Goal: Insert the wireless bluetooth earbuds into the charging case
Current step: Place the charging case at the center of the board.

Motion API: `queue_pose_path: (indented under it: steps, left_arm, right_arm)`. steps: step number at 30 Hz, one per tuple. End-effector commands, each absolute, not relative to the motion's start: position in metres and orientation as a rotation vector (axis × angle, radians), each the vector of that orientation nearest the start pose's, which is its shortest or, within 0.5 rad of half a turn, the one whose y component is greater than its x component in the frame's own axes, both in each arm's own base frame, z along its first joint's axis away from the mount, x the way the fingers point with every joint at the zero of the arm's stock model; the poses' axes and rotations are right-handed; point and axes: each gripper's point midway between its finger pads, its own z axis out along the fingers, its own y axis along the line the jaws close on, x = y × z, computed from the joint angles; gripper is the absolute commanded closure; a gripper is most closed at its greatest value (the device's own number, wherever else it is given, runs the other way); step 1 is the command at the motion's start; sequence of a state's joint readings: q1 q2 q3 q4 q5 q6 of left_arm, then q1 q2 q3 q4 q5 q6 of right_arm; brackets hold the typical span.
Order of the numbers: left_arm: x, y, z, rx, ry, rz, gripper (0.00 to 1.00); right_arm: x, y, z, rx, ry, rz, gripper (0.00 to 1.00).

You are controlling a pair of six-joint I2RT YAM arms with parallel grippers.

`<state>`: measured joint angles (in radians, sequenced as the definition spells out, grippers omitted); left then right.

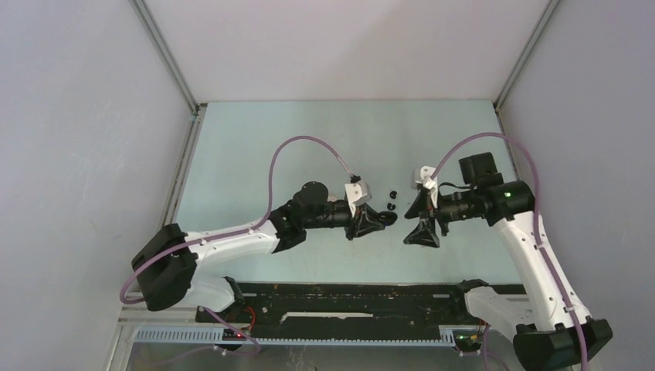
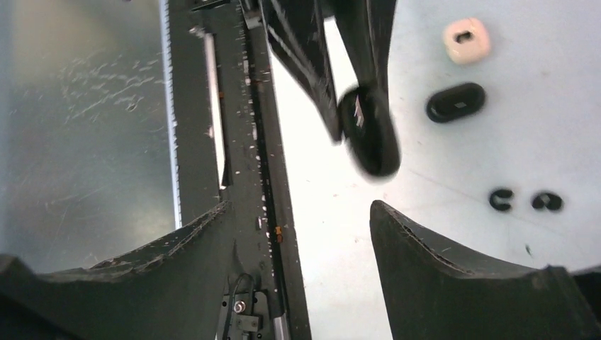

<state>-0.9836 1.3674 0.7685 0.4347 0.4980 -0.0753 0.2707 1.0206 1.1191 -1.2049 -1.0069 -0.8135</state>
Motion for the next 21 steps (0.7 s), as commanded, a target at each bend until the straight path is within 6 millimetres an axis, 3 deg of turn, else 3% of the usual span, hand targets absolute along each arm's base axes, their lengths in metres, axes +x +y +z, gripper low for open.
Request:
queue_pose_path:
  steps: [1,5,9,13,21]
  left_arm:
    - [0.212,-0.376,0.221,0.862,1.601,-1.083,1.00]
    - [0.253,-0.341,0.181,0.546,1.959,-0.975,0.98]
    - [0.258,-0.312,0.135,0.333,2.250,-0.951,0.94]
    - [0.250,-0.298,0.110,0.237,2.326,-0.927,0.89]
    - [0.238,-0.294,0.069,0.144,2.480,-0.941,0.84]
  right_arm:
    - [0.151,0.155,0.244,-1.223,1.852,0.990,0.29]
    - [0.196,0.145,0.220,-0.935,1.990,0.888,0.29]
    - [0.228,0.140,0.204,-0.769,2.033,0.806,0.30]
    - [0.235,0.137,0.188,-0.720,2.068,0.791,0.30]
    - [0.228,0.139,0.184,-0.747,2.063,0.802,0.30]
